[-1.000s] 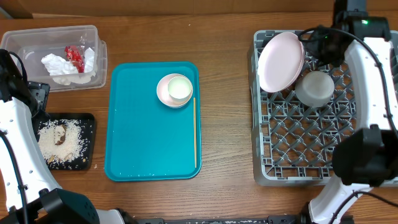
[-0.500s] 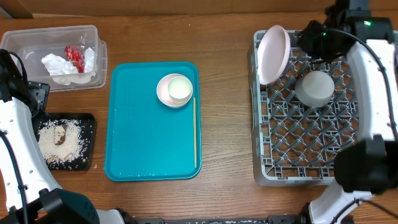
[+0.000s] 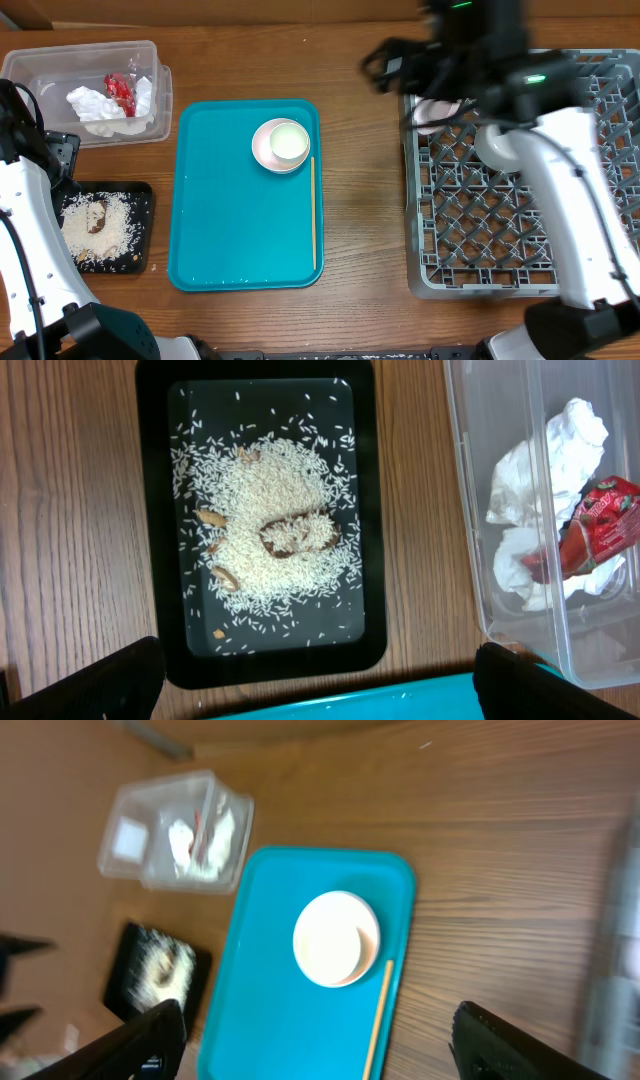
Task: Sort waste into correct bins and load items into the dishwasher
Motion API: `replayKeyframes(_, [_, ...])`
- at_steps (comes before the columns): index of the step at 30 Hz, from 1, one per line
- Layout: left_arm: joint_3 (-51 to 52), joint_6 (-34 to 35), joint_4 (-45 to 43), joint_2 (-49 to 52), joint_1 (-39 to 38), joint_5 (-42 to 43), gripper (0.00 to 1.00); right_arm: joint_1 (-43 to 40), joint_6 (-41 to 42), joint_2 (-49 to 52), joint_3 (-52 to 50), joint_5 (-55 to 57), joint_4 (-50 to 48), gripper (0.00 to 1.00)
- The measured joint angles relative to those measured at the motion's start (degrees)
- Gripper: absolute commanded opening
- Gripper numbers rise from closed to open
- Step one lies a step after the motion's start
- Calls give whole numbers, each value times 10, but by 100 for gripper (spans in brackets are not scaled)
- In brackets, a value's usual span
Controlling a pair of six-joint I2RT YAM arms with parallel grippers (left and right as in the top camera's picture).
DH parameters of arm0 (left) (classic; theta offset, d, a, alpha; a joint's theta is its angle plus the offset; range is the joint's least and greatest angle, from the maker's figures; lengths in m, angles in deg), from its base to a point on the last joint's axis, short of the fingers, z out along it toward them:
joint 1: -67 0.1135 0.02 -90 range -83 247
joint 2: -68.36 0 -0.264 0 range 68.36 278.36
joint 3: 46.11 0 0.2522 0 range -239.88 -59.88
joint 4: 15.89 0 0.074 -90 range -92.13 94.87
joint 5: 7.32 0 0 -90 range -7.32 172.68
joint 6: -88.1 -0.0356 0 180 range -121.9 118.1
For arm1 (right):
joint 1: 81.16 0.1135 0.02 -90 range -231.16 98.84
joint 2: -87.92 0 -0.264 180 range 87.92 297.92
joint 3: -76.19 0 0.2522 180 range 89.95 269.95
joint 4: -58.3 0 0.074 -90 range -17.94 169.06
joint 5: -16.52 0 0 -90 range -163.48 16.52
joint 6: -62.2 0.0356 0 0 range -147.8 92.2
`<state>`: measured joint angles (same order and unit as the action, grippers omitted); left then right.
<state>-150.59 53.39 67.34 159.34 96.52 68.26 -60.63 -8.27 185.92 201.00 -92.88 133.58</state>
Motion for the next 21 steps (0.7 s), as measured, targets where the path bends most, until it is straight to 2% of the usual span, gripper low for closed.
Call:
replayKeyframes(5, [0,0,0,0,0,0,100,118,-7,67,0,100,-38,88])
replayKeyframes(13, [0,0,0,0,0,0,100,222,-93,239,0,216,-116,84])
replayKeyframes(16, [0,0,0,0,0,0,100,247,-109,271,0,260,-127,82])
replayKeyframes(19, [0,0,0,0,0,0,100,267,-120,293,-1,302,-134,75])
replayKeyframes(21, [0,0,0,0,0,0,100,276,-125,304,0,316,-136,60])
